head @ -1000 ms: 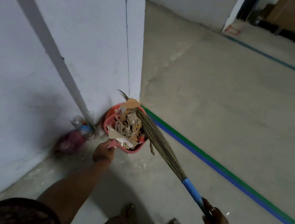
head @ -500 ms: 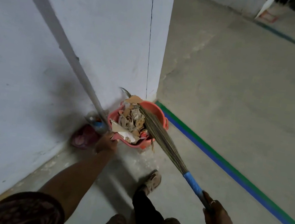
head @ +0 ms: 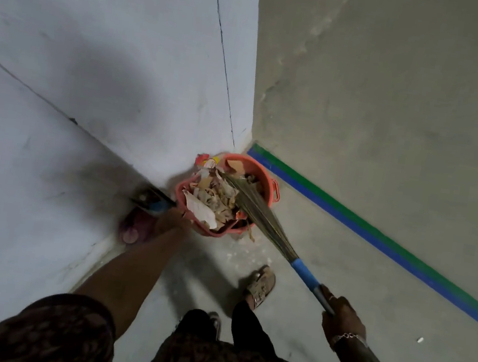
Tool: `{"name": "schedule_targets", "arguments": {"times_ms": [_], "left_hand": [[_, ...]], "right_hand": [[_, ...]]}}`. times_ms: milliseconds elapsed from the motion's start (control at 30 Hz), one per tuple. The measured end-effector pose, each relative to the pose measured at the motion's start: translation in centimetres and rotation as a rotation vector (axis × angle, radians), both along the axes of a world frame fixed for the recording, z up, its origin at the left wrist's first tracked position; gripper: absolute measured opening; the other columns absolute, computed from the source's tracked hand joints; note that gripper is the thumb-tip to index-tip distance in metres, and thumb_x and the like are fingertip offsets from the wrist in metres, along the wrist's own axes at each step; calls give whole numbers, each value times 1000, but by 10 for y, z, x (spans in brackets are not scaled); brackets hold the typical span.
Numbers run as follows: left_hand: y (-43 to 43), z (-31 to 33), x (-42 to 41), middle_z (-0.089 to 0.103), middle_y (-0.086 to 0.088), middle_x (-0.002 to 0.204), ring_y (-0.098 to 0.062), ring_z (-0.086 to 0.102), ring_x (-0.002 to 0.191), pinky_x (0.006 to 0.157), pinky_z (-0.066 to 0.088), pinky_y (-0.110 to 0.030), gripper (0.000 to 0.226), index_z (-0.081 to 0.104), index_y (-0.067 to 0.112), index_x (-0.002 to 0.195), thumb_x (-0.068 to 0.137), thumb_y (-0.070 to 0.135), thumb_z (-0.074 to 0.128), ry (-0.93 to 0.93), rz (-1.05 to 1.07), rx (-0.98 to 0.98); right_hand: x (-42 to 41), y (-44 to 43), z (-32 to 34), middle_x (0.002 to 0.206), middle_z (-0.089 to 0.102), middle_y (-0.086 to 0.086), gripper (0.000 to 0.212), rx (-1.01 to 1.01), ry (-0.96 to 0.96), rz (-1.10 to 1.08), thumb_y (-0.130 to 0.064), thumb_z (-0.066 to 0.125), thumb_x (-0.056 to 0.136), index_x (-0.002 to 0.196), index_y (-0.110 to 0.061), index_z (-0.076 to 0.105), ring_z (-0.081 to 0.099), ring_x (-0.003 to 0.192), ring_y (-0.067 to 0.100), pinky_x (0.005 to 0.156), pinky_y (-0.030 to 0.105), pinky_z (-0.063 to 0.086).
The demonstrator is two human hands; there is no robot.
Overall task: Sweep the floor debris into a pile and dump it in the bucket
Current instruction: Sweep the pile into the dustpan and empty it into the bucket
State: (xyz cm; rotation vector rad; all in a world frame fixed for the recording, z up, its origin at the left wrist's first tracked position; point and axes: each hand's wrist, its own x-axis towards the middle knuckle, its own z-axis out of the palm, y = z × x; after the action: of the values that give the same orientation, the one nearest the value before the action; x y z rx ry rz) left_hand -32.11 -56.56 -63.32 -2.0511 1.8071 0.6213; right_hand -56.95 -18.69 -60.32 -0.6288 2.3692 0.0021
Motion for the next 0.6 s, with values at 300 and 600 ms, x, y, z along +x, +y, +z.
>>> {"name": "schedule_targets", "arguments": {"times_ms": [300,600], "left_hand": [[-27,5,3,69,-10,116,-31,66,109,88,53,-41,26,70,11,117,97,23,58,-44,-105,23],[-56,12,27,68,-12,115,-35,64,108,82,49,-36,38,67,13,114,87,39,71,100,-186,46]], "right_hand": [[23,-28,12,104,59,3,61,45,104,-71,-18,54,91,143,-47,42,62,99,29,80,37,52],[98,-16,36,89,50,-5,65,-10,99,-158,-22,62,87,143,-49,43,63,90,28,69,35,48]]}}
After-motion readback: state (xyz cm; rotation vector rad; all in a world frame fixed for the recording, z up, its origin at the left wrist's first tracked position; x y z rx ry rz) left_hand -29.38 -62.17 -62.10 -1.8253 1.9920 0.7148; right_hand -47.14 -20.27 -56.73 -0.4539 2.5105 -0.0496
